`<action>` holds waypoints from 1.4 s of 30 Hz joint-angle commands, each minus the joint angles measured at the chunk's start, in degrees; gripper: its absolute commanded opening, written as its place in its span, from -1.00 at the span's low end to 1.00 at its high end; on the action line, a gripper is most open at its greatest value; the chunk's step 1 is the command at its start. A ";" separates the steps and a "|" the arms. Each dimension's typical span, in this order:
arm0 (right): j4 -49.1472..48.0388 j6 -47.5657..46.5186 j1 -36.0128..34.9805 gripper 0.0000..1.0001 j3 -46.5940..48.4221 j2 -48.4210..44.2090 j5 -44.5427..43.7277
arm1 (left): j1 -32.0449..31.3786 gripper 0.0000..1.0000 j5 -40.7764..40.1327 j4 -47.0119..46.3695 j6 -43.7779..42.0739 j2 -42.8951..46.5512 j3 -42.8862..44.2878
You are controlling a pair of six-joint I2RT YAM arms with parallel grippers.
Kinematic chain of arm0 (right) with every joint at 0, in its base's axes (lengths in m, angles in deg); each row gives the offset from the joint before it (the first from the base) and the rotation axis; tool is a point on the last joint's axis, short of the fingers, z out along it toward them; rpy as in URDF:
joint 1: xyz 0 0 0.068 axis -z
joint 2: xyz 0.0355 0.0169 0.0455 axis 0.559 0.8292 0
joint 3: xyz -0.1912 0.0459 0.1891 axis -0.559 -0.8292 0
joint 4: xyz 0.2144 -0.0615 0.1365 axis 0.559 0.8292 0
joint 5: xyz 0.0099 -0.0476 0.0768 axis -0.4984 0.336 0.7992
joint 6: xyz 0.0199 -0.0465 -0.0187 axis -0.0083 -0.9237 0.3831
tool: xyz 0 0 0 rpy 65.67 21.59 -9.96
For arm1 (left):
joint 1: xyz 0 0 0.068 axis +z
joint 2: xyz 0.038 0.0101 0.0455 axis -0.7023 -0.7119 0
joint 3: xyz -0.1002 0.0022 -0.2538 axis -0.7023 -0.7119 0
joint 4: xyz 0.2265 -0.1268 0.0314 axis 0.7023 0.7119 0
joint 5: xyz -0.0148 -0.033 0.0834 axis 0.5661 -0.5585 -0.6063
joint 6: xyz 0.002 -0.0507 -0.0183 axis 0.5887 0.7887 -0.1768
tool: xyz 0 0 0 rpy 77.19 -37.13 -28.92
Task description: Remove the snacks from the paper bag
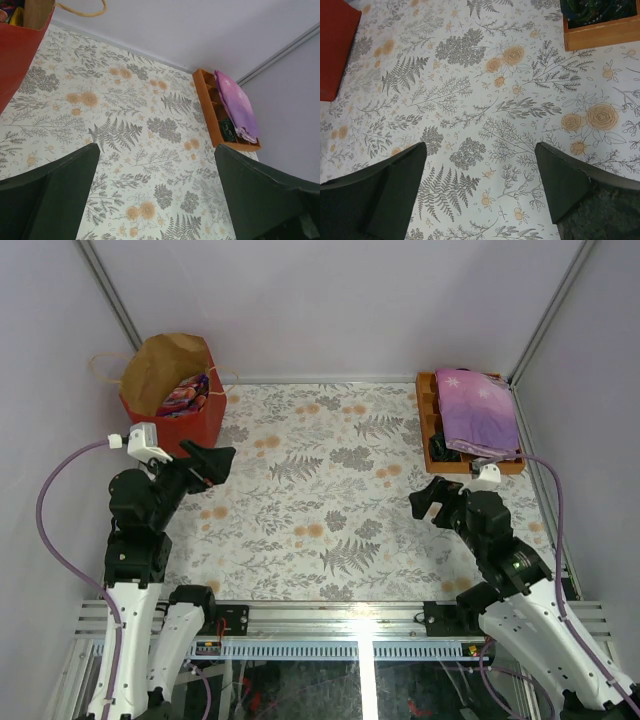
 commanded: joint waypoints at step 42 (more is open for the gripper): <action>7.63 1.94 -0.07 0.99 0.88 -14.65 0.46 | -0.37 0.31 -39.64 5.64 -9.26 -68.48 50.77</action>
